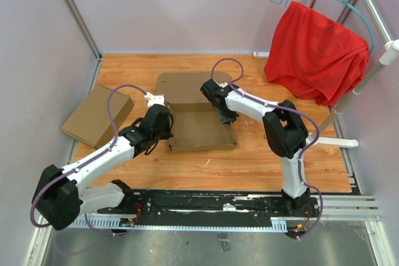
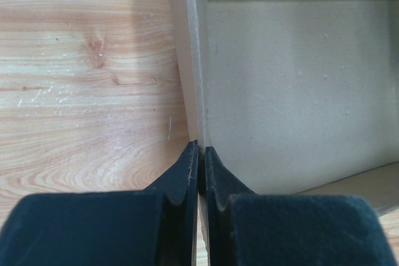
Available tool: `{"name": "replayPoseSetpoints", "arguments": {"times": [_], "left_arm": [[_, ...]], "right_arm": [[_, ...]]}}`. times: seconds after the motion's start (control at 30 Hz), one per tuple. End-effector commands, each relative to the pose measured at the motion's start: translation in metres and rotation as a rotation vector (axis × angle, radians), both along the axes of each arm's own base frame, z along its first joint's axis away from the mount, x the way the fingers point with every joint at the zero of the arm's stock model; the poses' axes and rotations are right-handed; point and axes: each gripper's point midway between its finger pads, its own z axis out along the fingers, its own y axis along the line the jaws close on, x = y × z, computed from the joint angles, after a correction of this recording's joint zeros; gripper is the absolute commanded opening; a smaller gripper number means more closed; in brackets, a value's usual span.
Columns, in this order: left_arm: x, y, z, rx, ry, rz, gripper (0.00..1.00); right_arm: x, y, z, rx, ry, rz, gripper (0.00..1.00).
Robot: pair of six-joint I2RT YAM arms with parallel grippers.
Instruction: Fold the paper box
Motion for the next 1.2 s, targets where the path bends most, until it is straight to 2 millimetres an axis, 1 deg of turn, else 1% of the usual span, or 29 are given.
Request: {"name": "replayPoseSetpoints", "arguments": {"times": [0.0, 0.1, 0.17, 0.27, 0.37, 0.43, 0.53, 0.6, 0.67, 0.73, 0.77, 0.8, 0.87, 0.97, 1.17], "left_arm": [[0.012, -0.007, 0.029, -0.031, -0.08, -0.001, 0.0], [0.012, -0.006, 0.03, -0.029, -0.082, 0.001, 0.0], [0.012, -0.006, 0.031, -0.029, -0.084, 0.001, 0.0], [0.012, -0.005, 0.032, -0.027, -0.088, 0.006, 0.0], [0.013, -0.006, 0.032, -0.028, -0.086, 0.009, 0.0], [0.013, -0.006, 0.03, -0.027, -0.083, 0.009, 0.0], [0.014, -0.006, 0.026, -0.02, -0.077, 0.011, 0.0], [0.014, -0.005, 0.019, -0.011, -0.067, 0.016, 0.0], [0.013, -0.003, 0.008, 0.006, -0.046, 0.022, 0.0], [0.012, -0.003, -0.001, 0.016, -0.027, 0.026, 0.0], [0.012, -0.003, -0.005, 0.02, -0.019, 0.026, 0.0], [0.011, -0.004, -0.008, 0.023, -0.015, 0.027, 0.0], [0.01, -0.005, -0.011, 0.026, -0.014, 0.028, 0.0], [0.008, -0.005, -0.014, 0.028, -0.008, 0.028, 0.0], [0.006, -0.005, -0.018, 0.027, -0.002, 0.036, 0.0]], "right_arm": [[0.005, -0.037, 0.003, -0.221, -0.028, -0.02, 0.14], [0.005, -0.04, 0.001, -0.248, -0.037, -0.027, 0.13], [0.004, -0.037, -0.002, -0.236, -0.026, -0.025, 0.15], [0.002, -0.027, -0.004, -0.165, -0.017, -0.011, 0.27], [0.002, -0.019, -0.002, -0.087, -0.016, -0.011, 0.33], [0.001, -0.014, 0.0, -0.041, -0.005, -0.008, 0.34], [0.002, -0.012, 0.006, -0.015, -0.009, -0.006, 0.36], [0.002, -0.011, 0.009, 0.0, -0.01, -0.007, 0.37], [0.001, -0.009, 0.012, 0.027, -0.012, -0.009, 0.37], [0.001, -0.008, 0.011, 0.044, -0.006, -0.01, 0.38], [0.001, -0.007, 0.021, 0.062, -0.025, -0.009, 0.38], [0.001, -0.007, 0.023, 0.065, -0.03, -0.009, 0.38], [0.002, -0.007, 0.026, 0.067, -0.034, -0.008, 0.39], [0.001, -0.006, 0.024, 0.075, -0.026, -0.008, 0.41], [-0.004, -0.003, 0.024, 0.111, -0.005, -0.002, 0.45]]}}
